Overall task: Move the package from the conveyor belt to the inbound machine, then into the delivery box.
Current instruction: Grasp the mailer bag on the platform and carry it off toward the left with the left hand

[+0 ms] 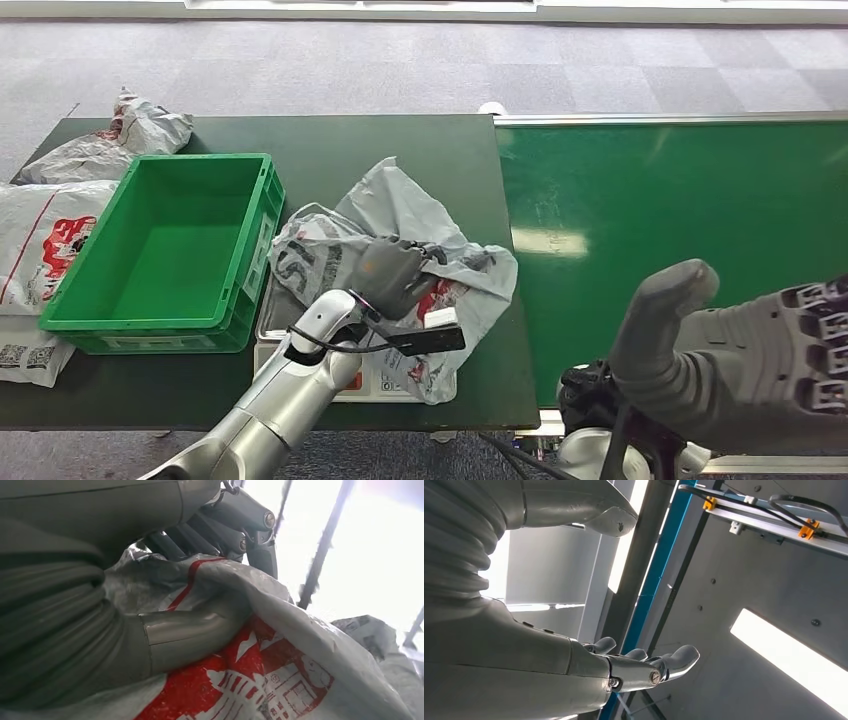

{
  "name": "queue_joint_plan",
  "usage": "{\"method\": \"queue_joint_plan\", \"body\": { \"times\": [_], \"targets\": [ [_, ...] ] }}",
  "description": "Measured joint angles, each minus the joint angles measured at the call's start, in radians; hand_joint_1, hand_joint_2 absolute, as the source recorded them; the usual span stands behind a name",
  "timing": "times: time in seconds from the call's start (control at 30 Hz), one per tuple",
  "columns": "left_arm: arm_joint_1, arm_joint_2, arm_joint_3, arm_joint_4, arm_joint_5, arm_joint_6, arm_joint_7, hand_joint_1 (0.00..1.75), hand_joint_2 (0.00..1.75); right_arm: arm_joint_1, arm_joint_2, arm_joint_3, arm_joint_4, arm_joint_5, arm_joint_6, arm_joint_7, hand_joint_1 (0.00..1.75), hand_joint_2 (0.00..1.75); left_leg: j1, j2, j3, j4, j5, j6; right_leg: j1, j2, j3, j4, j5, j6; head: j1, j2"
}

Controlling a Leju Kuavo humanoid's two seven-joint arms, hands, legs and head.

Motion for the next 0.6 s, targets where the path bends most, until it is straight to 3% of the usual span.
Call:
{"method": "queue_joint_plan", "body": {
  "times": [0.1,0.23,0.37,0.6],
  "targets": [
    [-0.012,0.03,0.029,-0.057,-0.094,0.174,0.117,1.75,1.75,0.001,0.0,-0.004,-0.001,0.006,0.0,0.0,0.0,1.75,0.0,0.0,0.0,0.0,0.0,0.0,0.0,0.0,0.0,0.0,0.0,0.0,0.0,0.0],
    [-0.013,0.091,0.11,-0.158,-0.273,0.302,0.248,1.75,1.75,0.002,0.0,-0.008,-0.004,0.007,0.0,0.0,0.0,1.75,0.0,0.001,0.0,0.0,0.001,-0.001,0.002,0.001,0.0,0.001,0.0,0.0,0.0,0.0],
    [0.029,0.139,0.23,-0.339,-0.435,0.326,0.283,1.75,1.75,0.003,0.0,-0.01,-0.007,0.0,0.0,-0.002,0.0,1.75,0.002,0.001,0.0,0.0,0.001,-0.002,0.002,0.001,0.0,0.001,0.0,-0.001,0.0,0.0],
    [0.097,0.215,0.393,-0.542,-0.463,0.328,0.336,1.75,1.75,0.006,0.0,-0.019,-0.008,0.0,0.0,-0.002,0.0,1.75,0.002,0.001,0.0,0.0,0.001,-0.002,0.002,0.002,-0.001,0.001,-0.001,-0.001,0.0,0.0]
  ]
}}
